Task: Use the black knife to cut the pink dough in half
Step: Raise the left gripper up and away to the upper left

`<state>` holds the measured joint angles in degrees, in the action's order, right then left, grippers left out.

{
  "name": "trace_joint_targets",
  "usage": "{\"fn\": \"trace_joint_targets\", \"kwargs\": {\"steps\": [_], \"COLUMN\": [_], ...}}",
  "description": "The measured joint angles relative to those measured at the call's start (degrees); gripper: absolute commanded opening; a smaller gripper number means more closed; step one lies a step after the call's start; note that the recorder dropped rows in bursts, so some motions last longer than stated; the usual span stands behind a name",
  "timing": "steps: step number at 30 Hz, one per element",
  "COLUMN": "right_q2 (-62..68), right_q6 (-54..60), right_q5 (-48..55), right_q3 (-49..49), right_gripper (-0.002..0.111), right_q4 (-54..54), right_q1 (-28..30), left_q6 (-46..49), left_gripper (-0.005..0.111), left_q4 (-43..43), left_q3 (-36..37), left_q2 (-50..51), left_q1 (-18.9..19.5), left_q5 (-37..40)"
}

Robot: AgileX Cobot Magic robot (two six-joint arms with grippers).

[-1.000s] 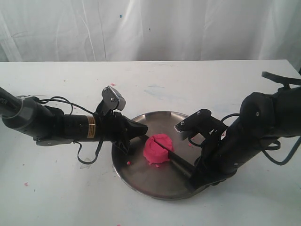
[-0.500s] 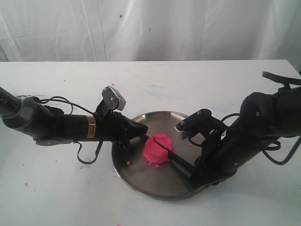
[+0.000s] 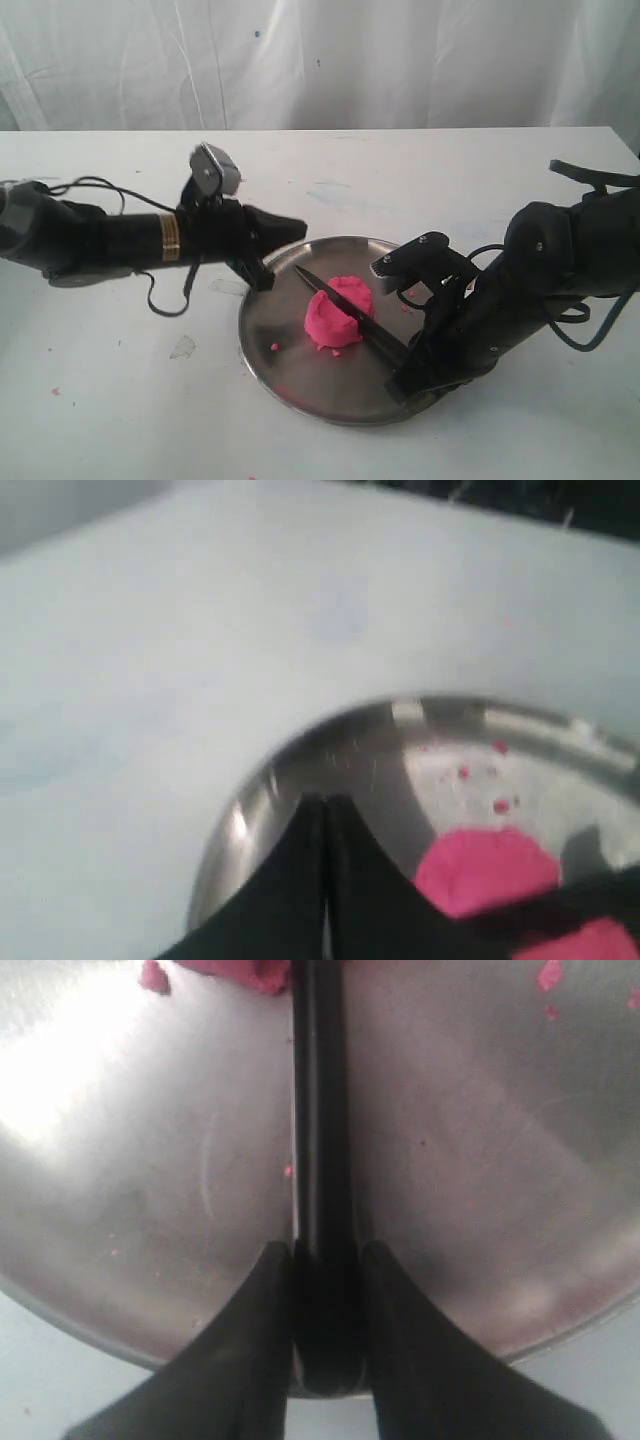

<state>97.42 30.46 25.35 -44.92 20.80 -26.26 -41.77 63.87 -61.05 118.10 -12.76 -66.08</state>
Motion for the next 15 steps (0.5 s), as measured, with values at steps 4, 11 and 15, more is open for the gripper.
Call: {"fn": "trace_joint_targets", "kwargs": {"steps": [4, 11, 15], "right_q2": [0.0, 0.0, 0.0], "right_q6": [0.0, 0.0, 0.0], "right_q5": [-0.3, -0.3, -0.3], "right_q3": [0.0, 0.0, 0.0], "right_gripper": [0.000, 0.000, 0.000], "right_q4": [0.1, 0.1, 0.1], "right_q1": [0.0, 0.0, 0.0], "left_q6": [0.1, -3.3, -7.4], "left_gripper": [0.000, 0.000, 0.000], "left_q4": [1.1, 10.8, 18.1], "left_q3": [0.0, 0.0, 0.0], "left_q2": [-6.7, -20.9, -30.8], "left_q1": [2.8, 7.1, 7.3], "left_q5": [-2.5, -2.8, 4.8]}}
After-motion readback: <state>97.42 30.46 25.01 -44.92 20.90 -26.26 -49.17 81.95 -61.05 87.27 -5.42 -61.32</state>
